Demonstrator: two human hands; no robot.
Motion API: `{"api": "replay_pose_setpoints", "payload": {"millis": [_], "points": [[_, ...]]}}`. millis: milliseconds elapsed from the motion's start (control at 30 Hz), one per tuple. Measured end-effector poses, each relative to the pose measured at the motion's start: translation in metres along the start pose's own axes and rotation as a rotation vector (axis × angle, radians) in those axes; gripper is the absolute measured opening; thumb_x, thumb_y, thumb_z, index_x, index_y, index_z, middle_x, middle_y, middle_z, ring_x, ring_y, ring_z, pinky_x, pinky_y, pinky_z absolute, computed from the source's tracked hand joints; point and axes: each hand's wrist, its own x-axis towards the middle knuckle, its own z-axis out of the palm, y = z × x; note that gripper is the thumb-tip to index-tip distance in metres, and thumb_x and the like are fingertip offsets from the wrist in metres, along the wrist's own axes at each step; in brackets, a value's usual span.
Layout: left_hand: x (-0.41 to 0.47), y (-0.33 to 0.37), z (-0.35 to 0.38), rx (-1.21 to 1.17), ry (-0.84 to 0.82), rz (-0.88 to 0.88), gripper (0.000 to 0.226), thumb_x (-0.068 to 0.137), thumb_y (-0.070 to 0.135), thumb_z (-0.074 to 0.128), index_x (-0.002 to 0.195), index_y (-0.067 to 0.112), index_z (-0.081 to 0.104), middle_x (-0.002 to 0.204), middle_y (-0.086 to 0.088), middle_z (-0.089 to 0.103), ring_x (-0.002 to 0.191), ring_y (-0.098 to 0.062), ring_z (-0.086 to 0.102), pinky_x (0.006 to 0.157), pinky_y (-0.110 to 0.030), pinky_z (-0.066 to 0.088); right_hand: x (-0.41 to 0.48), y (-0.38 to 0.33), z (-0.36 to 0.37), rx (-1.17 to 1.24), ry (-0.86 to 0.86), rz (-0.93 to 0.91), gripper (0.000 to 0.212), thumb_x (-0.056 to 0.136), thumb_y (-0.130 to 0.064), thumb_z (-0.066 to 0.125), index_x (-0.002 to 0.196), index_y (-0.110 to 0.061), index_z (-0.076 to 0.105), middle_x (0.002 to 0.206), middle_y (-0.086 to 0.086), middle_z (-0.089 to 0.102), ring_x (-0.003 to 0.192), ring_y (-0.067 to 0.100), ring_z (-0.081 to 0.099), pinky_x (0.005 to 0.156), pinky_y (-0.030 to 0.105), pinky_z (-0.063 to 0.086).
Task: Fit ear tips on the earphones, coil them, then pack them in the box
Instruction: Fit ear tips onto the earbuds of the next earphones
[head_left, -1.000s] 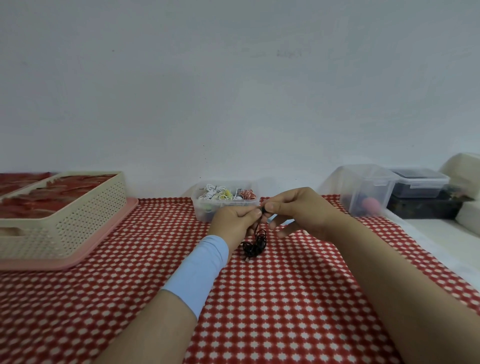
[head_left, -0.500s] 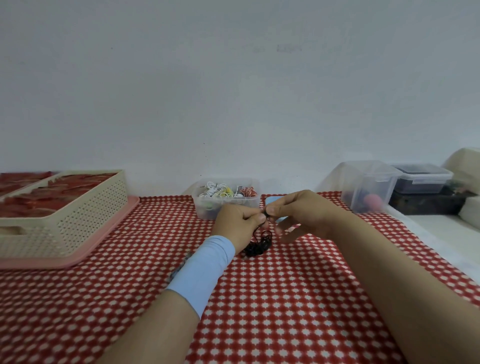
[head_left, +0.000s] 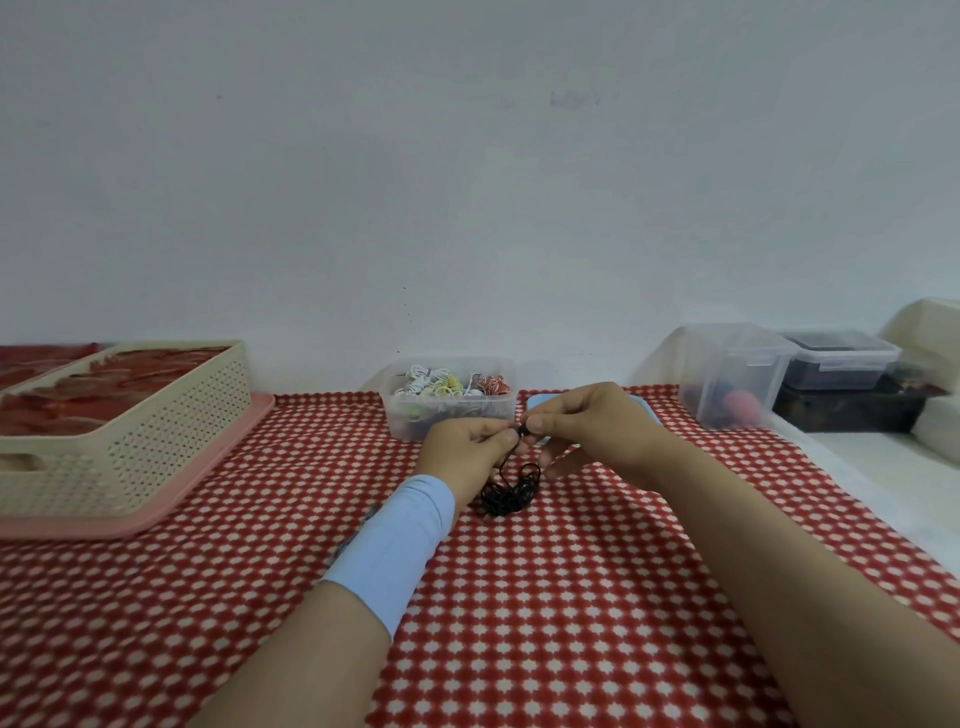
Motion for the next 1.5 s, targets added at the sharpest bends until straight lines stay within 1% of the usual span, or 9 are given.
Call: {"api": "replay_pose_setpoints", "payload": {"millis": [267,400,533,667,933,1033,1333,1433,1500], "points": [[-0.002,0.003,-0.005,0.083,-0.005,0.056,0.02,0.092,0.02,0.065,0.11,0.022,0.075,0.083,0.017,0.073,0.06,0.014,0.058,0.065,-0.004,0.045,-0.002,0.002,-0.002,0.073,-0.058,0.051,0.012,0.093,-0.005,0.069,0.089,-0.011,0.078,0.068,0.005,0.072,0.063,0.015,0.067,0.06,0.031,0.061],[-0.003,0.004,-0.005,0.101,-0.007,0.062,0.02,0.094,0.021,0.063,0.111,0.023,0.074,0.084,0.016,0.074,0.054,0.012,0.055,0.062,-0.004,0.045,0.001,0.006,-0.001,0.137,-0.064,0.072,0.011,0.095,-0.006,0.067,0.096,-0.008,0.078,0.079,0.007,0.074,0.066,0.015,0.068,0.058,0.032,0.061],[-0.003,0.005,-0.004,0.094,-0.005,0.054,0.021,0.094,0.021,0.064,0.113,0.021,0.074,0.087,0.014,0.073,0.058,0.014,0.056,0.07,-0.006,0.045,0.001,0.007,-0.002,0.166,-0.063,0.093,0.013,0.096,-0.009,0.066,0.105,-0.002,0.074,0.086,0.01,0.075,0.071,0.017,0.071,0.057,0.032,0.061],[-0.004,0.005,-0.004,0.082,-0.016,0.049,0.022,0.094,0.02,0.064,0.113,0.021,0.073,0.083,0.017,0.073,0.055,0.012,0.056,0.062,-0.003,0.046,0.001,0.006,-0.002,0.155,-0.057,0.1,0.012,0.095,-0.008,0.067,0.103,-0.001,0.073,0.084,0.01,0.075,0.073,0.018,0.072,0.056,0.031,0.061],[-0.005,0.006,-0.004,0.061,-0.015,0.042,0.021,0.094,0.019,0.063,0.112,0.02,0.074,0.084,0.014,0.074,0.055,0.012,0.056,0.068,-0.007,0.047,-0.001,0.004,-0.003,0.113,-0.093,0.06,0.013,0.095,-0.009,0.068,0.095,-0.011,0.081,0.096,0.017,0.077,0.08,0.019,0.073,0.061,0.032,0.062],[-0.005,0.007,-0.005,0.087,-0.025,0.056,0.021,0.094,0.02,0.062,0.111,0.022,0.074,0.085,0.013,0.075,0.055,0.011,0.055,0.065,-0.005,0.046,-0.001,0.003,-0.001,0.118,-0.086,0.059,0.014,0.096,-0.008,0.066,0.094,-0.01,0.08,0.091,0.015,0.077,0.077,0.018,0.073,0.059,0.031,0.061],[-0.007,0.013,-0.006,0.119,-0.042,0.087,0.019,0.095,0.019,0.062,0.107,0.023,0.076,0.079,0.018,0.073,0.07,0.014,0.061,0.079,-0.011,0.046,-0.001,0.002,-0.001,0.118,-0.104,0.092,0.015,0.096,-0.012,0.066,0.098,-0.01,0.08,0.09,0.012,0.076,0.073,0.018,0.071,0.06,0.035,0.062],[-0.007,0.013,-0.006,0.143,-0.047,0.108,0.019,0.095,0.018,0.062,0.104,0.024,0.077,0.081,0.016,0.074,0.079,0.006,0.064,0.088,-0.02,0.049,0.0,0.001,-0.002,0.123,-0.101,0.13,0.014,0.095,-0.014,0.068,0.098,-0.009,0.08,0.092,0.012,0.077,0.074,0.02,0.072,0.06,0.036,0.062],[-0.006,0.013,-0.006,0.16,-0.045,0.106,0.018,0.095,0.019,0.062,0.103,0.024,0.077,0.082,0.015,0.075,0.075,0.008,0.063,0.088,-0.021,0.05,0.0,0.0,-0.003,0.117,-0.1,0.14,0.015,0.095,-0.015,0.067,0.1,-0.008,0.08,0.094,0.012,0.077,0.075,0.021,0.072,0.06,0.037,0.061]]}}
